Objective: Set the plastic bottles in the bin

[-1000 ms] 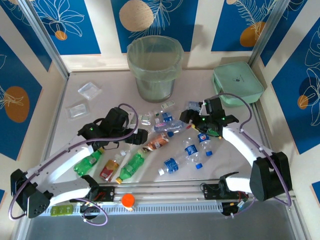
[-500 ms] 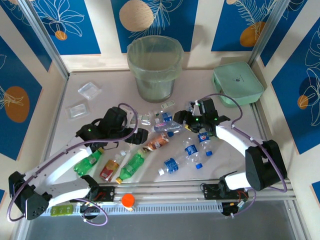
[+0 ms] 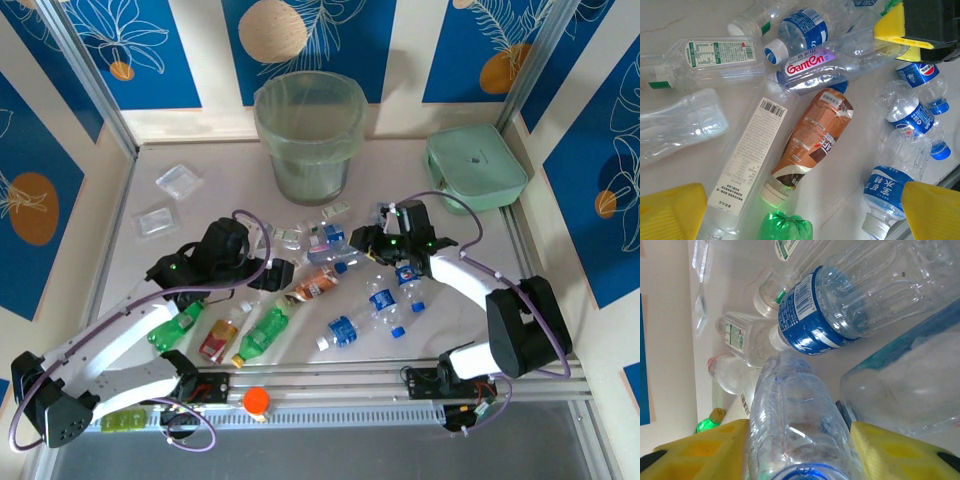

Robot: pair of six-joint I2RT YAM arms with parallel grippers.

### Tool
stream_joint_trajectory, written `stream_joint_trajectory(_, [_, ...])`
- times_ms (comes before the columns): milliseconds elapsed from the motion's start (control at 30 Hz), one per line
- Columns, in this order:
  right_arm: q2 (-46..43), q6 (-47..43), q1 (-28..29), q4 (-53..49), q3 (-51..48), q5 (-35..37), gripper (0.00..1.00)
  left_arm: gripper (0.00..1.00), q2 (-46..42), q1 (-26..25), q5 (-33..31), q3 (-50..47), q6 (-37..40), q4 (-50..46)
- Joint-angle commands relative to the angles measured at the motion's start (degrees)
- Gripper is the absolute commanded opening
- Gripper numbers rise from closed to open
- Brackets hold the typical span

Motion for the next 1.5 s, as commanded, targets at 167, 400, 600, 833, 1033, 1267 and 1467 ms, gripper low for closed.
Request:
stream_joint_trajectory(167, [-9.47,-4.31,-2.26,-13.31,3.65,-1.19,0.49,0.99,0.35,-1.0,-0.76,5.77,8.49,-3.15])
stream_joint_trajectory(400, [-19.56,-11.16,-3.72,-30.92,12.54,-0.94,0.47,0.99,6.77,-4.75,-2.9,15.84,19.43,-8.16])
stream_joint_trajectory(600, [-19.62,-16.41,-1.28,-45.05,25.94,-3.29,0.47,1.0,16.49,-13.64,-11.68,26.15,31.92,-6.79])
stream_joint_trajectory(833, [-18.08,-20.8,3.33,-53.36,33.28,-4.72,0.47,0.99,14.17,-16.18,-9.41,17.73,45.31,13.05])
stream_joint_trajectory(1033, [-20.39,-20.72,3.5,-52.2,32.37,-10.05,0.47,0.99,12.12,-16.18,-1.24,13.84,46.32,18.88])
stream_joint_trajectory(1267, [-22.65,-19.83,3.32,-50.05,31.08,-12.72,0.47,0.9,11.18,-16.18,5.96,11.65,44.29,19.84])
stream_joint_trajectory(1467, [-23.54,-19.61,2.82,-49.21,30.6,-13.21,0.47,0.71,12.67,-16.22,4.53,14.4,44.61,18.1])
